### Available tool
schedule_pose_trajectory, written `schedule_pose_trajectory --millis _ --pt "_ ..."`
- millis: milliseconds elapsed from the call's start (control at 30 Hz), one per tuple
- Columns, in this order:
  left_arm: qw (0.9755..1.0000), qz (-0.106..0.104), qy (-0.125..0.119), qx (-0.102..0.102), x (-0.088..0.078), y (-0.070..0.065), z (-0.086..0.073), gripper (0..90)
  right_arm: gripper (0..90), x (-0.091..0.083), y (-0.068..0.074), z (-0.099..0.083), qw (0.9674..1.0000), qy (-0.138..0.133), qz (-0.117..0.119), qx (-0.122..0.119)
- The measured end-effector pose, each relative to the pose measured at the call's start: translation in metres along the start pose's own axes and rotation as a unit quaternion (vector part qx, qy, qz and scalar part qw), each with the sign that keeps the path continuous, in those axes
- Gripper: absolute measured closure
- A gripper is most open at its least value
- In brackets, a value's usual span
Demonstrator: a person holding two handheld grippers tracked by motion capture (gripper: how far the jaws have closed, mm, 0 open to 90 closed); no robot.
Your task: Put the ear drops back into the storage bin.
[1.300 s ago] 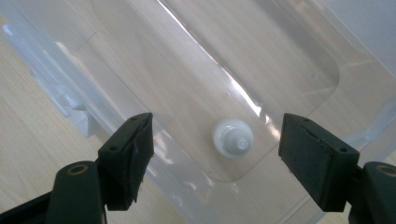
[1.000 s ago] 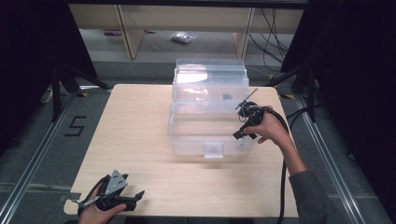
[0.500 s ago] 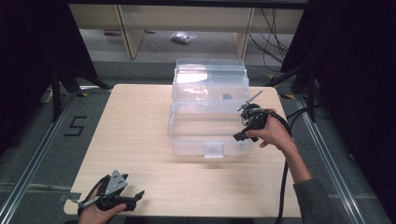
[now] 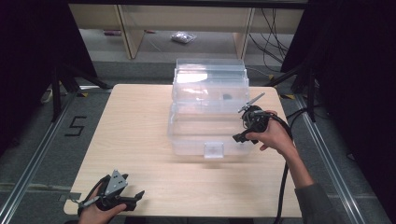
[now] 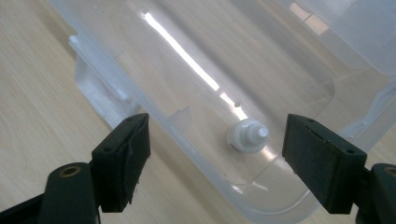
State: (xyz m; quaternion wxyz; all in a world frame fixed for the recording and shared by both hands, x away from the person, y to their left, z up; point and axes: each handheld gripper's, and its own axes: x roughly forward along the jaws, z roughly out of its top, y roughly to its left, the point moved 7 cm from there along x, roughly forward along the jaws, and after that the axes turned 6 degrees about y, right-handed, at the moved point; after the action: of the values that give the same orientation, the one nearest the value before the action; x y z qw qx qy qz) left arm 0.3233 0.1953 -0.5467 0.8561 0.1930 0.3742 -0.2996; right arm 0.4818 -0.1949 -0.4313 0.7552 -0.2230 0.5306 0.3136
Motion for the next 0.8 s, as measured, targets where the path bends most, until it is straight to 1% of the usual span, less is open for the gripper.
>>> schedule_pose_trajectory --millis 33,67,200,267,300,400,433,467,500,567,600,633,800 --pt "1.0 -0.001 -0.002 -0.003 0.0 -0.001 0.0 15.9 24.2 0.001 -0.002 0.001 0.9998 -0.01 -0.004 -0.016" --pt "1.0 0.001 0.0 0.0 0.0 0.0 0.0 15.9 24.0 0.0 -0.001 0.001 0.9998 -0.012 -0.002 -0.014" --pt "1.0 0.0 0.0 0.001 0.0 0.0 0.0 15.9 23.9 0.0 0.0 -0.001 0.9998 -0.016 -0.005 -0.011" --pt "1.0 0.001 0.0 0.0 0.0 0.0 0.0 15.9 23.9 0.0 0.002 -0.001 0.9998 -0.018 -0.004 -0.01" --pt "1.0 -0.001 0.0 0.0 0.0 0.0 0.0 15.9 23.9 -0.001 0.005 -0.002 0.9998 -0.019 0.0 -0.01" --pt "1.0 -0.001 0.0 0.0 0.0 0.0 0.0 15.9 23.9 -0.002 0.007 -0.003 0.9998 -0.021 -0.003 -0.006" --pt "1.0 0.0 0.0 -0.001 0.0 0.0 0.0 15.9 24.0 -0.002 0.008 -0.003 0.9994 -0.028 0.0 -0.018" --pt "1.0 0.0 0.0 -0.001 0.0 0.0 0.0 15.9 24.0 -0.003 0.011 -0.004 0.9996 -0.026 0.004 -0.008" --pt "1.0 0.0 0.0 0.001 0.0 0.0 0.0 15.9 23.9 -0.003 0.009 -0.003 0.9992 -0.033 -0.003 -0.022" --pt "1.0 0.0 0.0 0.0 0.0 0.0 0.0 15.9 23.9 -0.003 0.011 -0.004 0.9993 -0.032 0.001 -0.021" --pt "1.0 0.0 0.0 -0.001 0.0 0.0 0.0 15.9 24.0 -0.004 0.012 -0.005 0.9995 -0.03 0.001 -0.014" --pt "1.0 0.0 0.0 -0.001 0.0 0.0 0.0 15.9 24.0 -0.005 0.014 -0.005 0.9993 -0.034 0.002 -0.017" --pt "1.0 0.0 0.0 0.001 0.0 0.0 0.0 15.9 24.0 -0.007 0.016 -0.007 0.999 -0.04 0.004 -0.017"
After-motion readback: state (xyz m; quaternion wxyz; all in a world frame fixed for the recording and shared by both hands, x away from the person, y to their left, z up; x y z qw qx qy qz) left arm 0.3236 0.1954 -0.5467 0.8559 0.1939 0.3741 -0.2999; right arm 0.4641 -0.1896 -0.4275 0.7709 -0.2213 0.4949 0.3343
